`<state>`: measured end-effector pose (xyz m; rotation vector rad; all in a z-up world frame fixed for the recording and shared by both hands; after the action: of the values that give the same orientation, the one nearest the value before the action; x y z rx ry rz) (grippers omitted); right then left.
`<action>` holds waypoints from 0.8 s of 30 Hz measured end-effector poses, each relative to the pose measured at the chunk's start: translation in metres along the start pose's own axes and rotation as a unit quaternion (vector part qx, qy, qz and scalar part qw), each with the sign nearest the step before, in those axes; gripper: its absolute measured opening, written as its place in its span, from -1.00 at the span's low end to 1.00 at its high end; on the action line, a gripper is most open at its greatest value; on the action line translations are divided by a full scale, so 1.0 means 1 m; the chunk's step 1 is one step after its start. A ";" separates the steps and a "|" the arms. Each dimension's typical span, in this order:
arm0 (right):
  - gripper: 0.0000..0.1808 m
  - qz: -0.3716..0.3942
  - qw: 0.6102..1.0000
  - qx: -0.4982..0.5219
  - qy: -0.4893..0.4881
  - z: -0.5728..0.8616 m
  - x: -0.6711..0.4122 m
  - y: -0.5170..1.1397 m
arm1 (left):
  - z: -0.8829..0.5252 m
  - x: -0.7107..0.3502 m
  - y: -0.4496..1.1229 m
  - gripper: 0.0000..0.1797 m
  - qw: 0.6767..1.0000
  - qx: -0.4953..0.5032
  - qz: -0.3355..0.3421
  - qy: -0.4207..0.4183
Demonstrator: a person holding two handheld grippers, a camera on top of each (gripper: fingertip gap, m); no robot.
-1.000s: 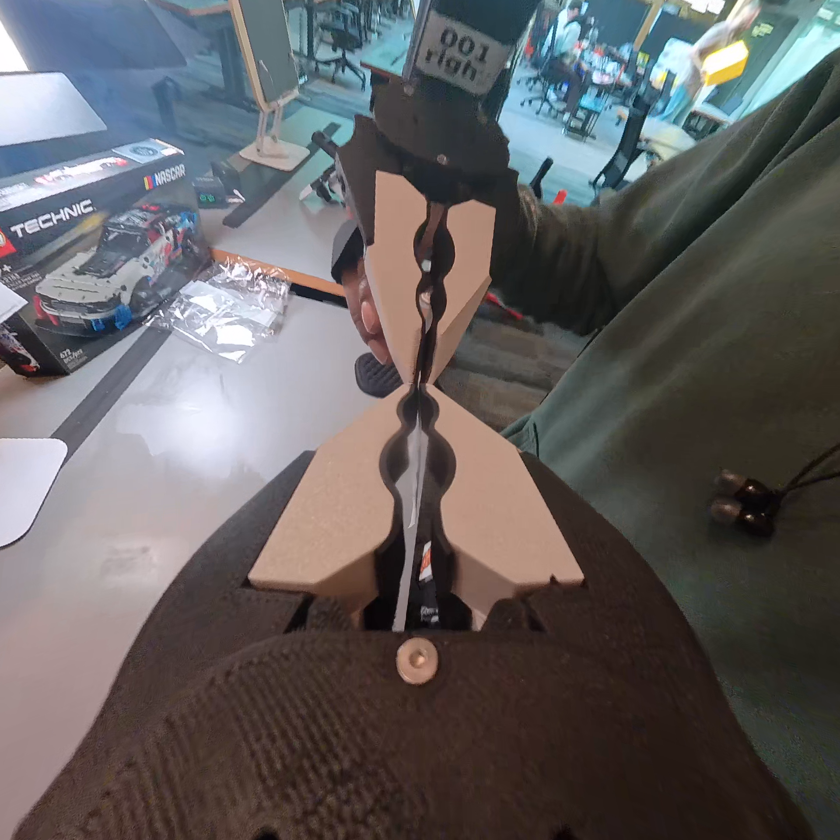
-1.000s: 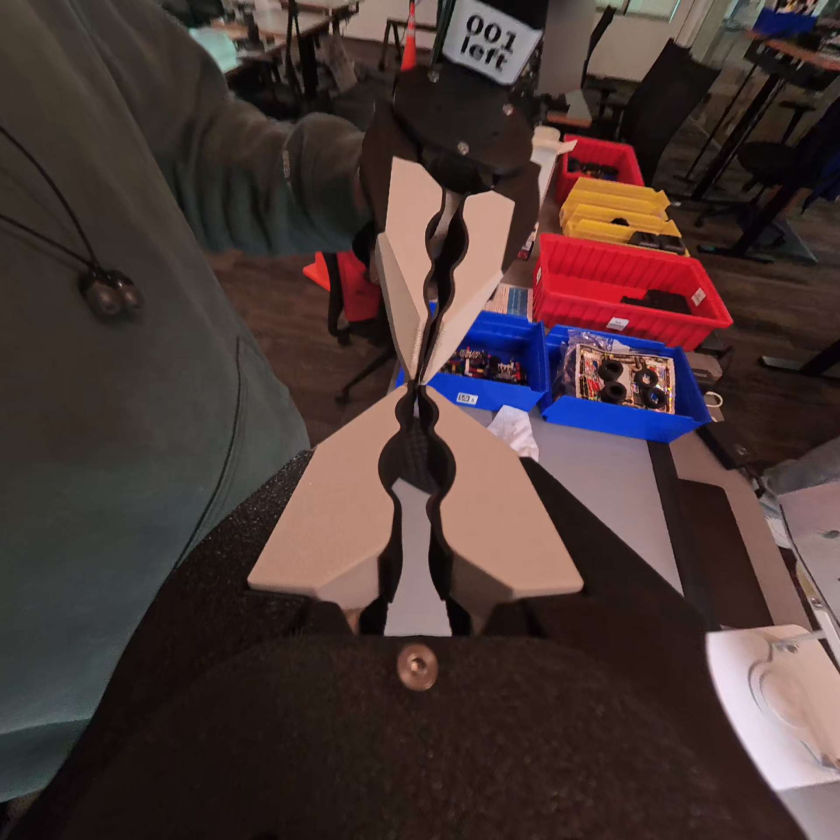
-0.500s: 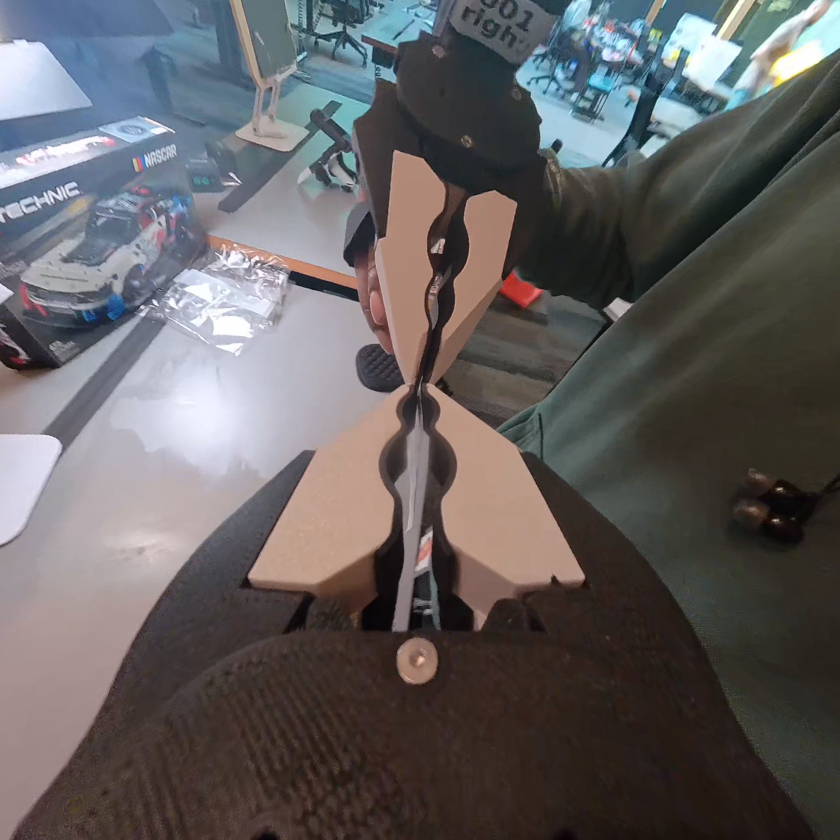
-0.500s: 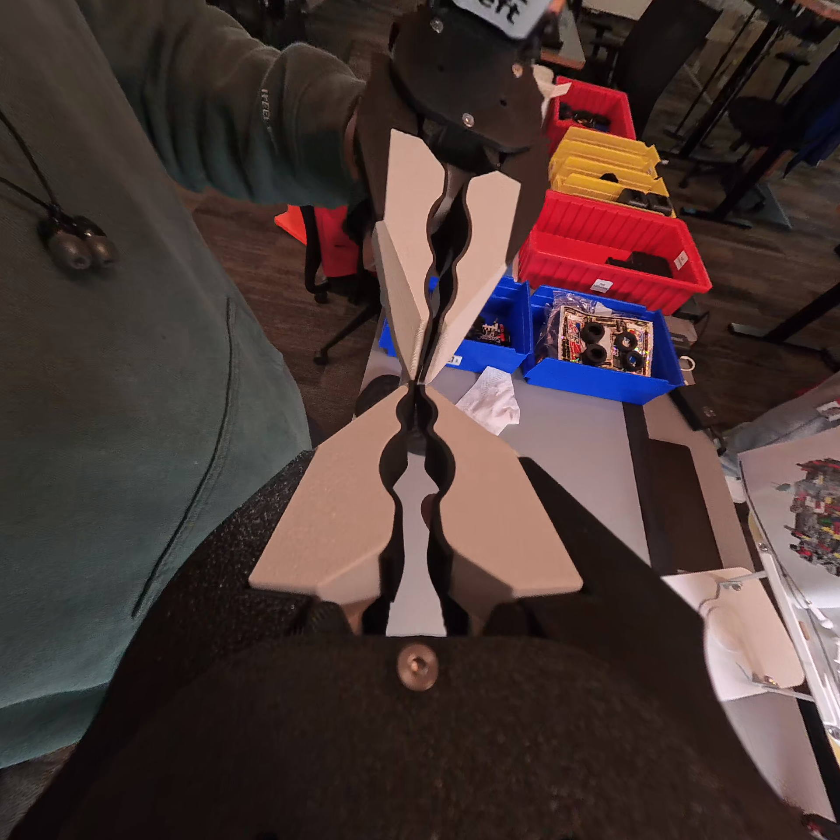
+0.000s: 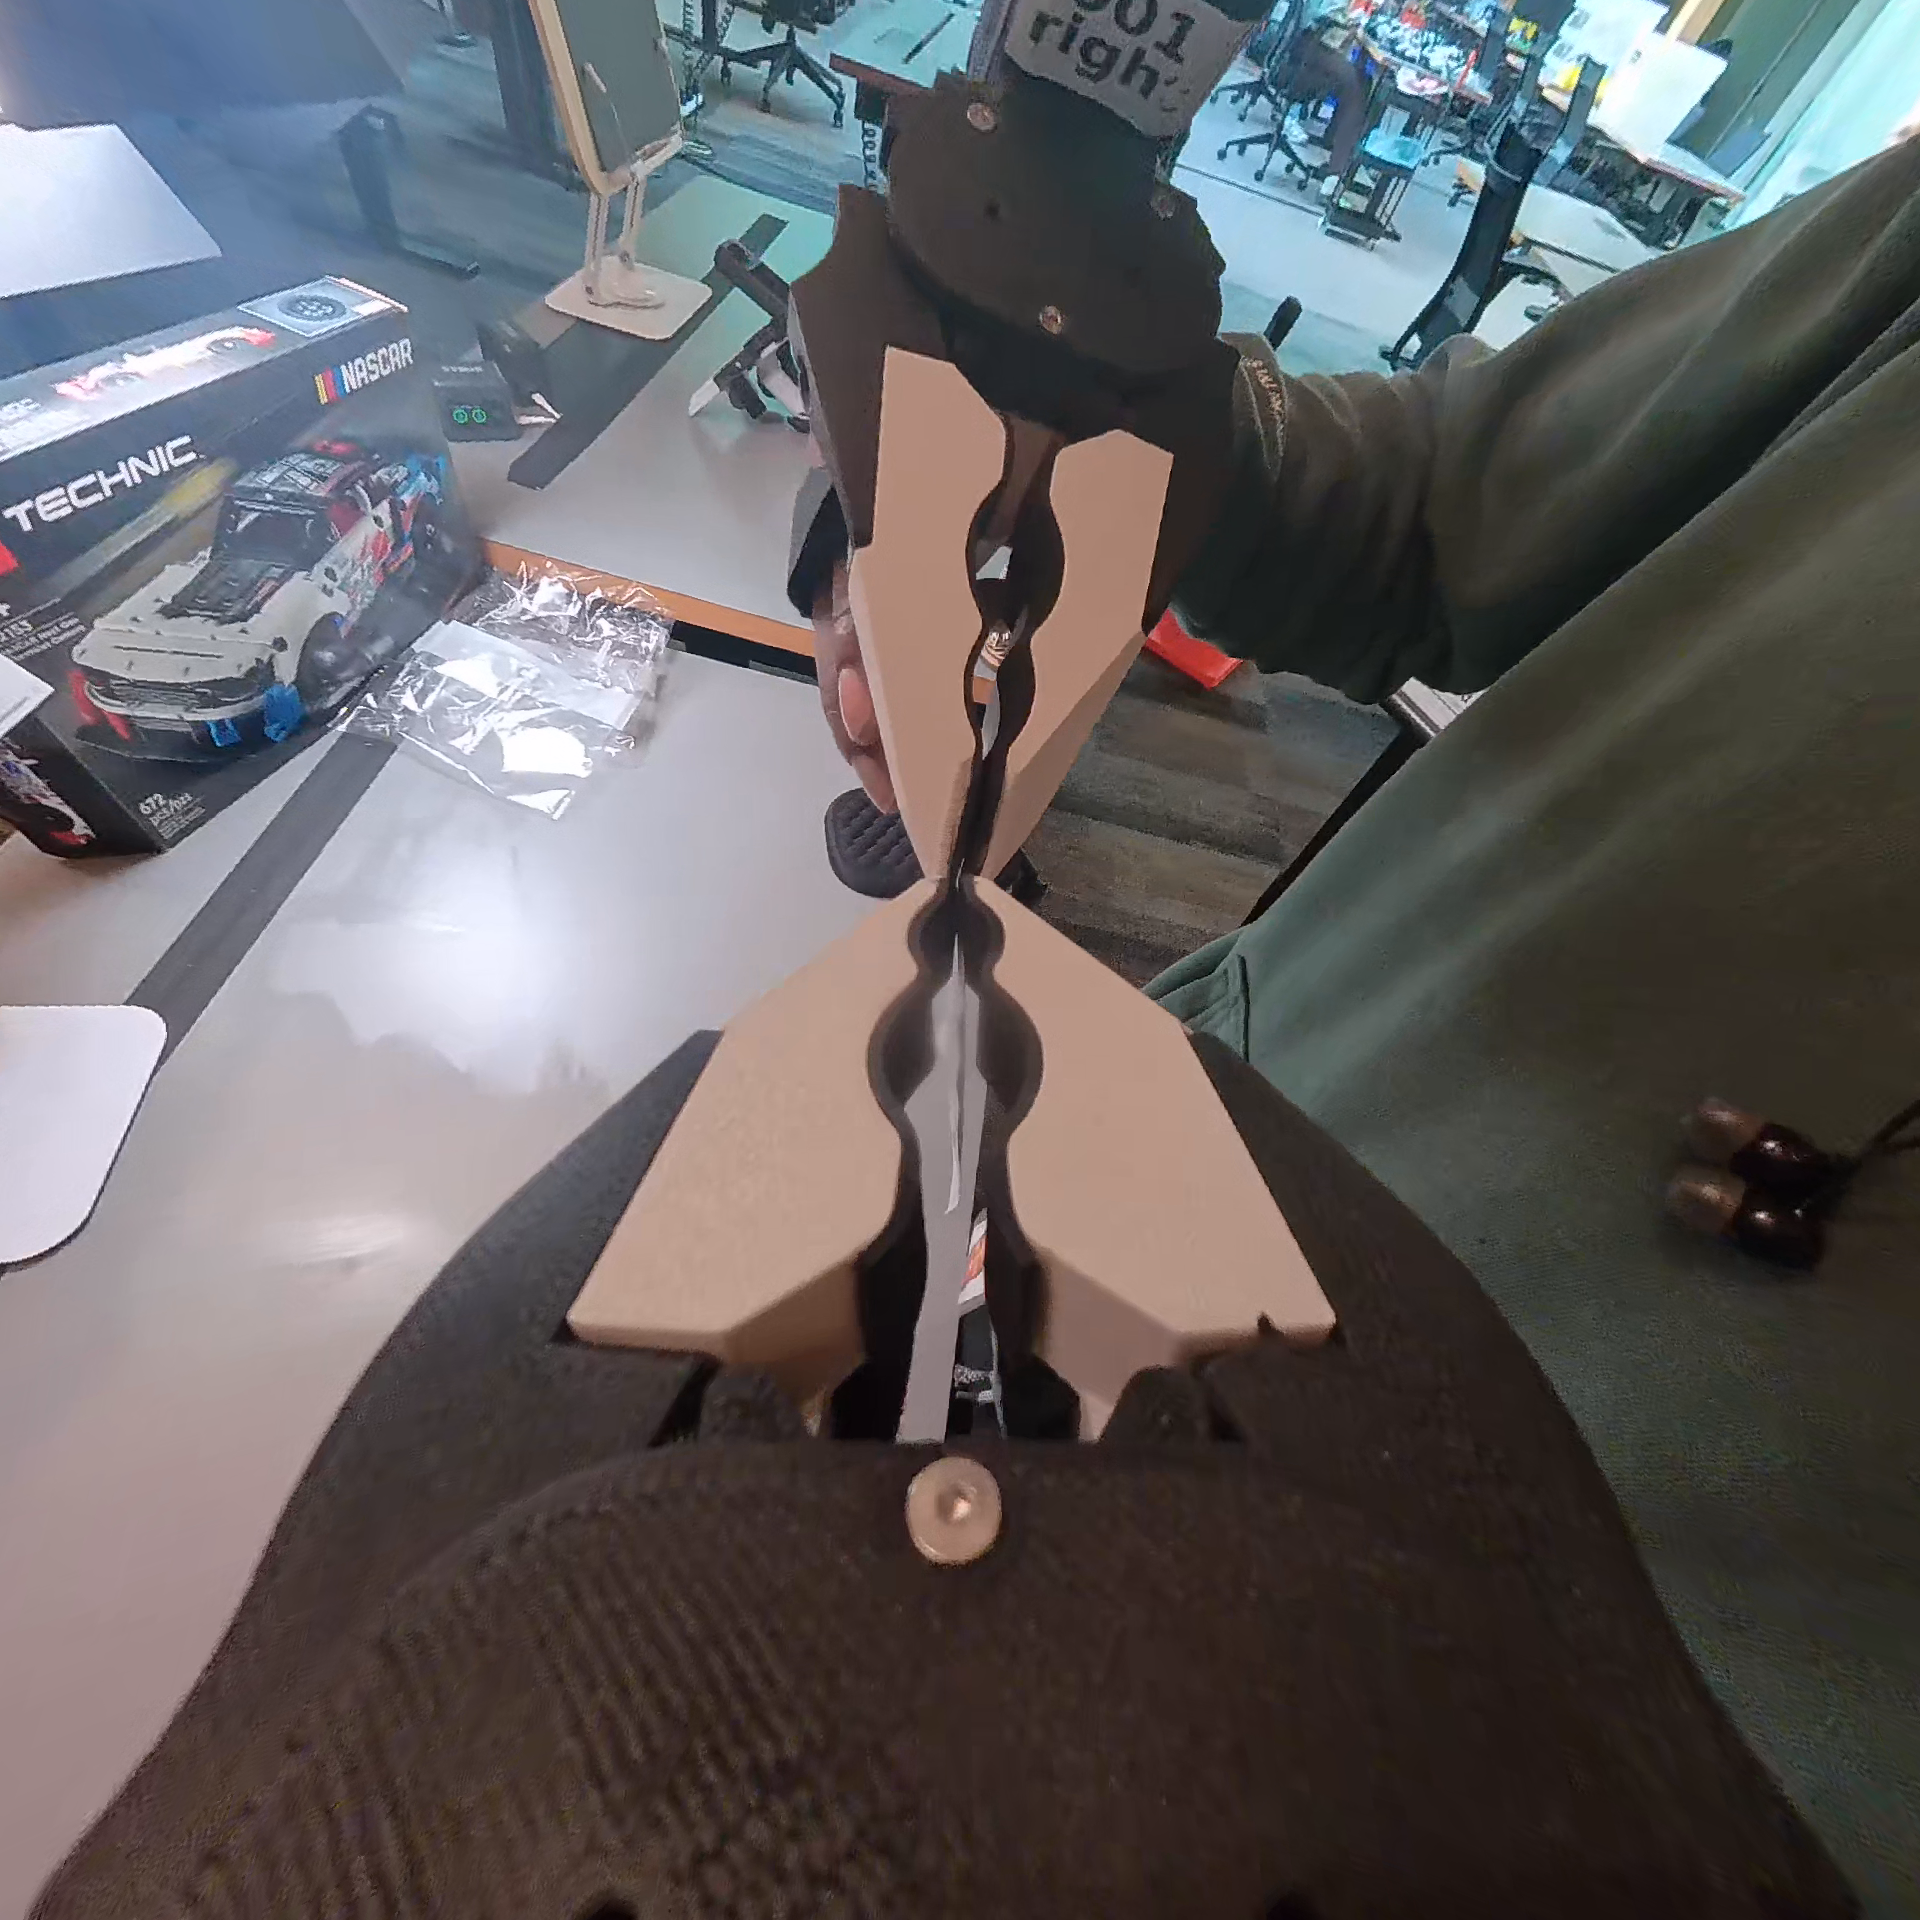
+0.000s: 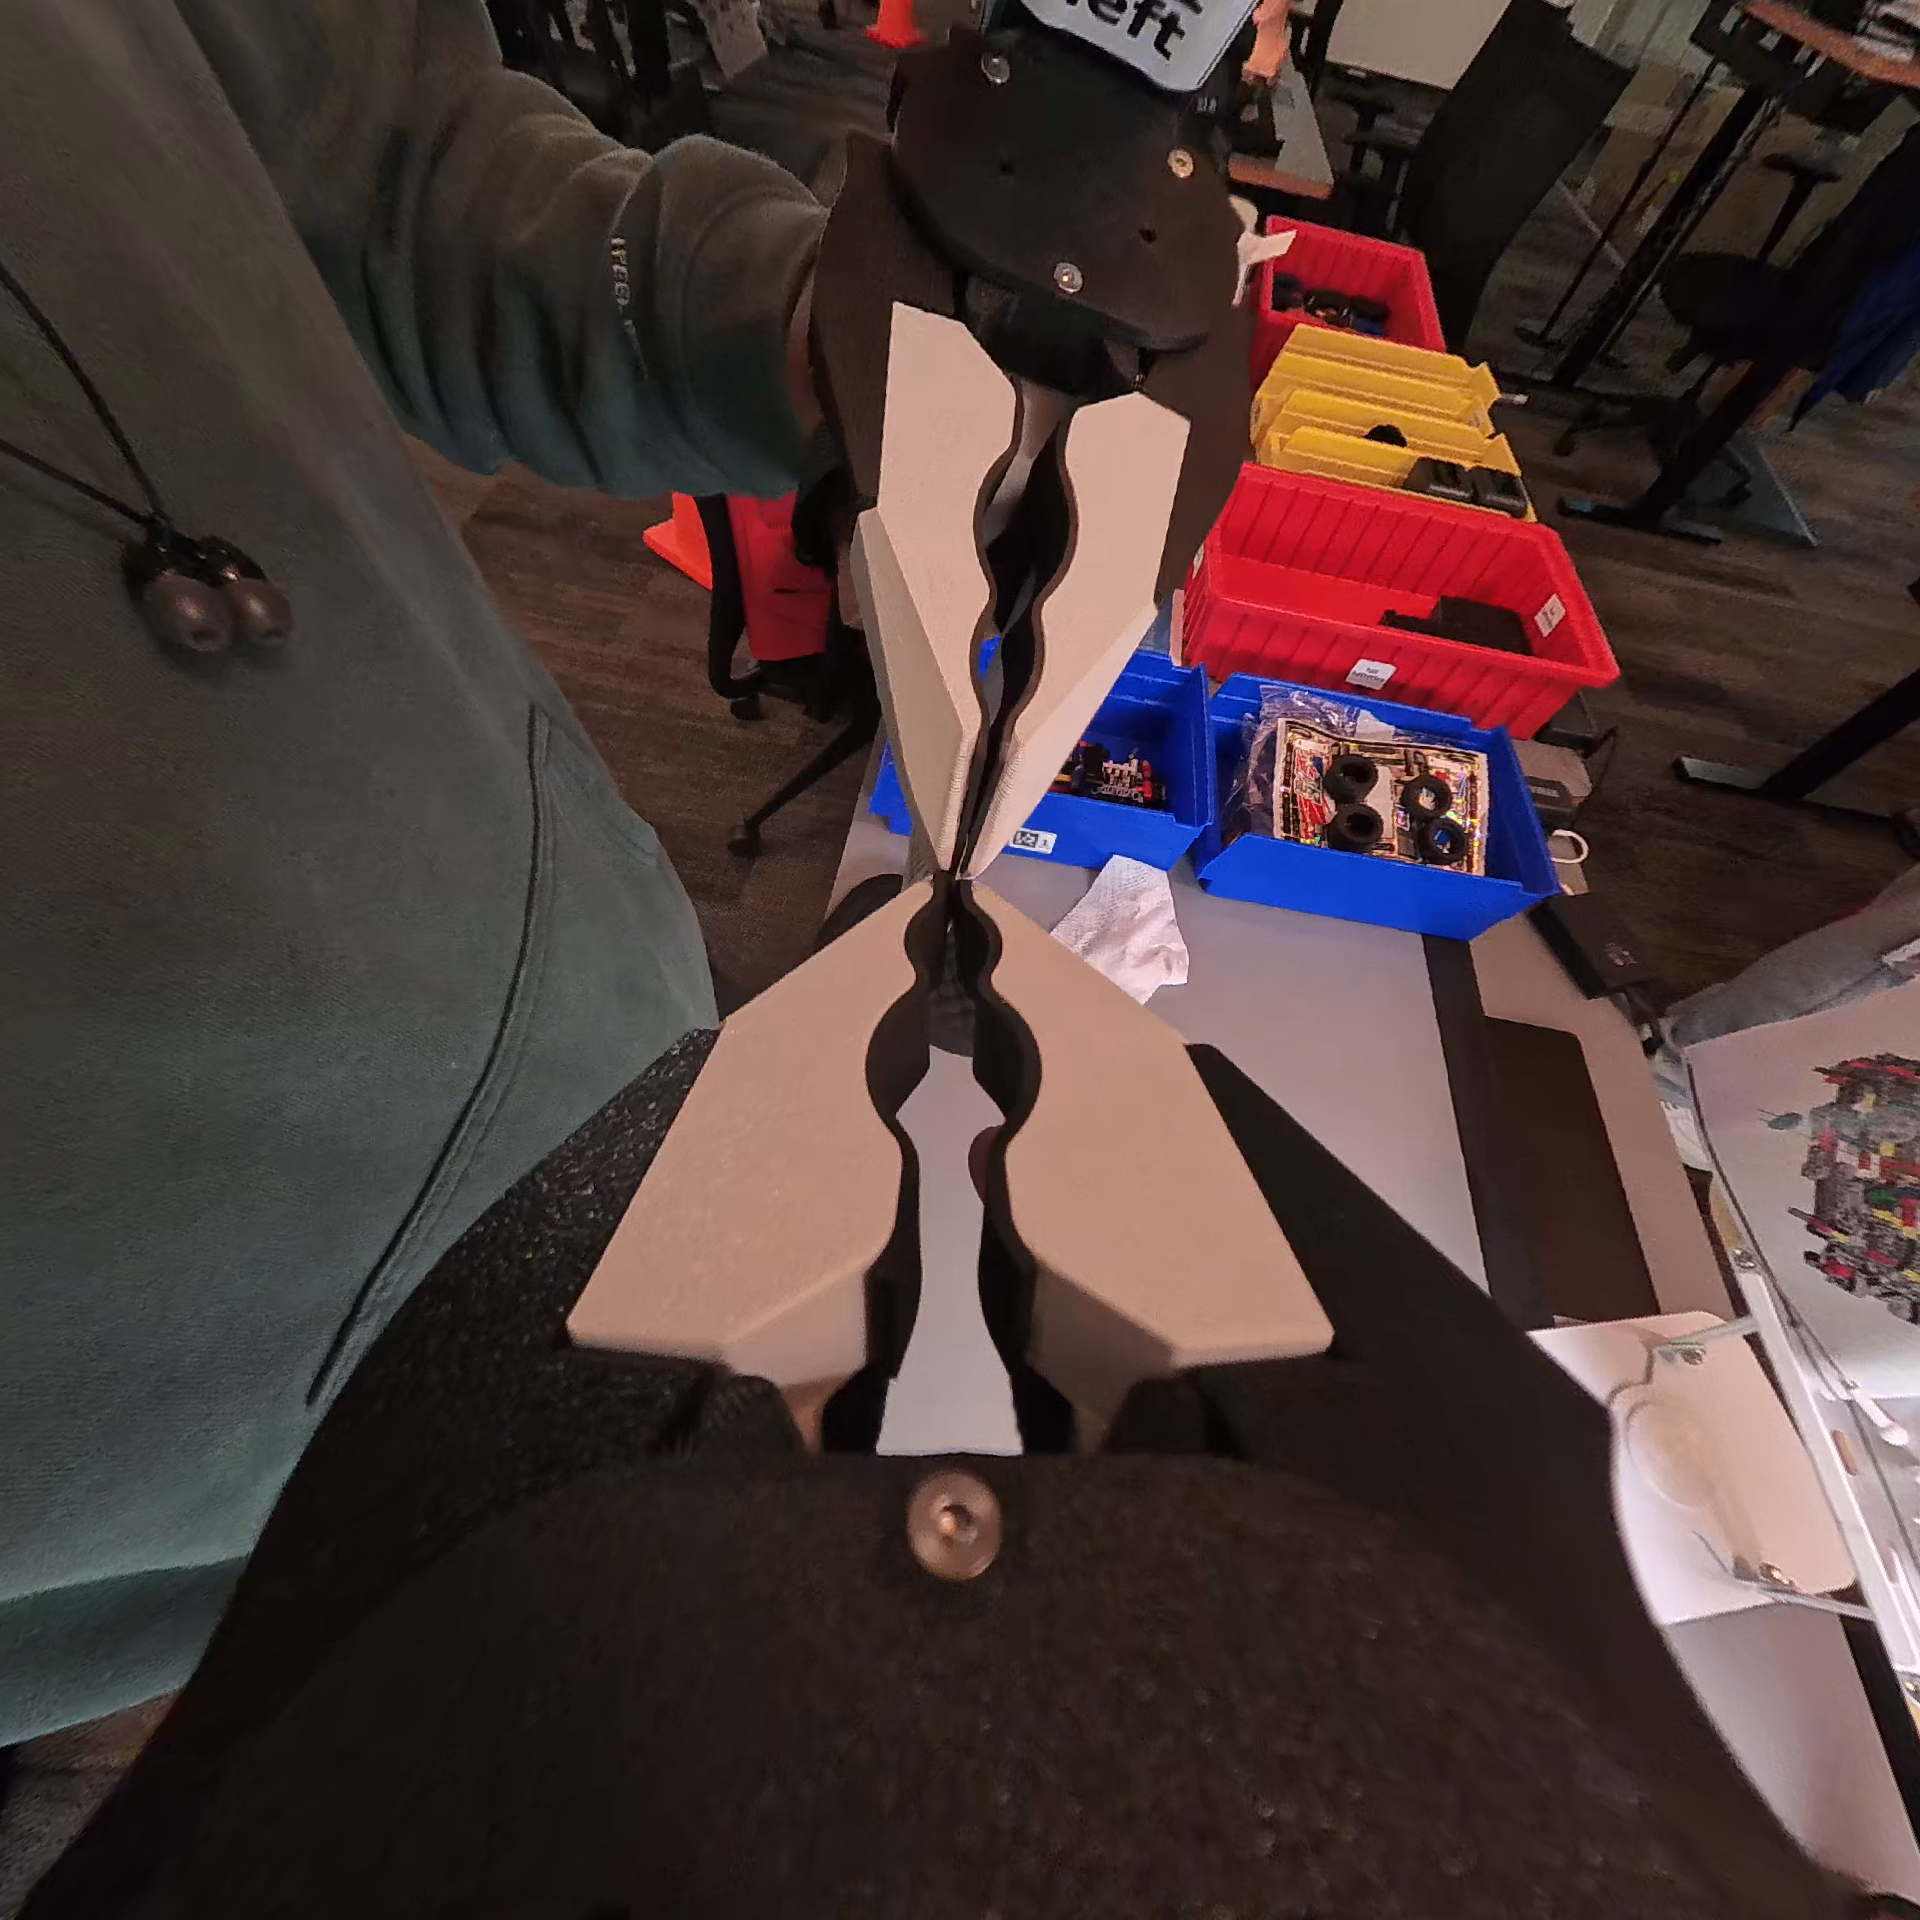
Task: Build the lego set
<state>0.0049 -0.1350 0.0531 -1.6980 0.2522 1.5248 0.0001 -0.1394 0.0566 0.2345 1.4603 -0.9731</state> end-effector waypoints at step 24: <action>-1.00 -0.093 0.966 0.183 -0.160 0.027 -0.012 0.006 | -0.030 -0.011 -0.016 -1.00 0.979 0.013 0.087 -0.186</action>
<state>-0.0218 -0.1246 0.0634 -1.1367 0.1833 1.4797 -0.0307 -0.1249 0.0680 0.1844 1.0673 -0.8410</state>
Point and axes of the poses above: each gripper's, where its closed fingertips meet, y out along the fingers, x out of its underside, z = x × y across the jaws, the point moved 1 cm from there along -y, back along the fingers, and after that the axes turned 7 degrees about -x, right-handed, at the moved point
